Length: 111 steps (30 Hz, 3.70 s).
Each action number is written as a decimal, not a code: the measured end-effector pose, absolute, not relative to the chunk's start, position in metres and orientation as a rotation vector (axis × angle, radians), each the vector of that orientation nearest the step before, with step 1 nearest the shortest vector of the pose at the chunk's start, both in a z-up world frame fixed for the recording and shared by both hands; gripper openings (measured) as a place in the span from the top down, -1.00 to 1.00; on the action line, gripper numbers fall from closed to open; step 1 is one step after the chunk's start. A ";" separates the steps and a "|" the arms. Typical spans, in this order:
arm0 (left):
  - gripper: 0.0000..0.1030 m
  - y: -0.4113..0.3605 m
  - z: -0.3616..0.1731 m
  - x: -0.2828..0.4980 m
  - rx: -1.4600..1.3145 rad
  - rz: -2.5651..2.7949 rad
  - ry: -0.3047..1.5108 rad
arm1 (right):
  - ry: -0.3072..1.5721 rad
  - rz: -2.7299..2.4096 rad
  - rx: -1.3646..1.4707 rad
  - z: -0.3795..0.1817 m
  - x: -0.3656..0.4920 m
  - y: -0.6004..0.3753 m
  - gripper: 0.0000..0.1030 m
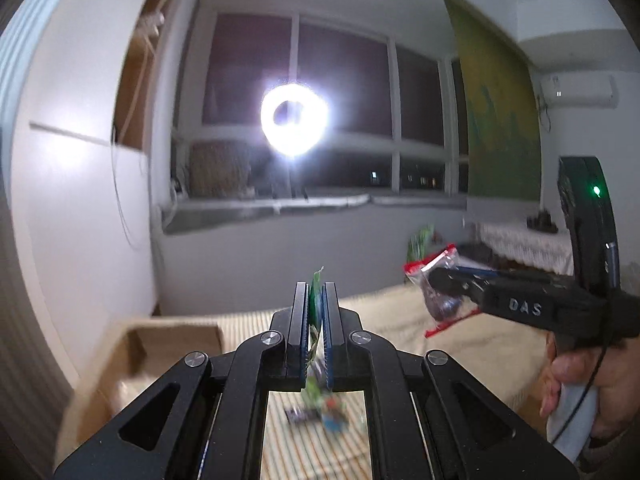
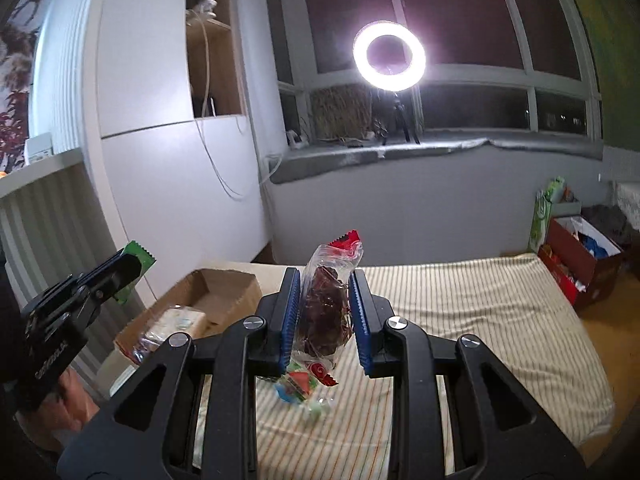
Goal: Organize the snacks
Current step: 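Lift and carry both held candies over the cardboard box, then open both tools to drop the candies into the box, then move both tools back to the remaining snacks on the bed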
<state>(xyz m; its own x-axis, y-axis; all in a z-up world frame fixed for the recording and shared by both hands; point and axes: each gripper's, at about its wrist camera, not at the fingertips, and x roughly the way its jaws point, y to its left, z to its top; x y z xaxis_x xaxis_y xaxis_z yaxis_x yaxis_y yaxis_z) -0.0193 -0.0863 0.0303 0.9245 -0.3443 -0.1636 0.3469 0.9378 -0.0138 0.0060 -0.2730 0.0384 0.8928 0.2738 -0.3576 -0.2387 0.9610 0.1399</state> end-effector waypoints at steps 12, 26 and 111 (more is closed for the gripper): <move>0.91 -0.085 0.014 -0.014 -0.014 -0.354 0.221 | 0.466 0.264 0.124 0.001 0.012 -0.280 0.49; 0.91 0.008 -0.004 -0.022 -0.081 -0.188 0.248 | 0.513 0.430 0.040 0.000 0.042 -0.161 0.49; -0.58 -0.091 -0.026 -0.009 0.063 -0.306 0.397 | 0.548 0.113 0.078 -0.054 0.001 -0.290 -0.48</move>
<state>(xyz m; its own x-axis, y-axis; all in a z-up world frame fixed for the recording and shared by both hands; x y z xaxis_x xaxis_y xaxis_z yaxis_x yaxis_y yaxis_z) -0.0087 -0.0909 -0.0258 0.8771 -0.2814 -0.3893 0.3056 0.9521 0.0004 0.0014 -0.2899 -0.0540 0.8474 0.1280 -0.5154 -0.0865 0.9908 0.1039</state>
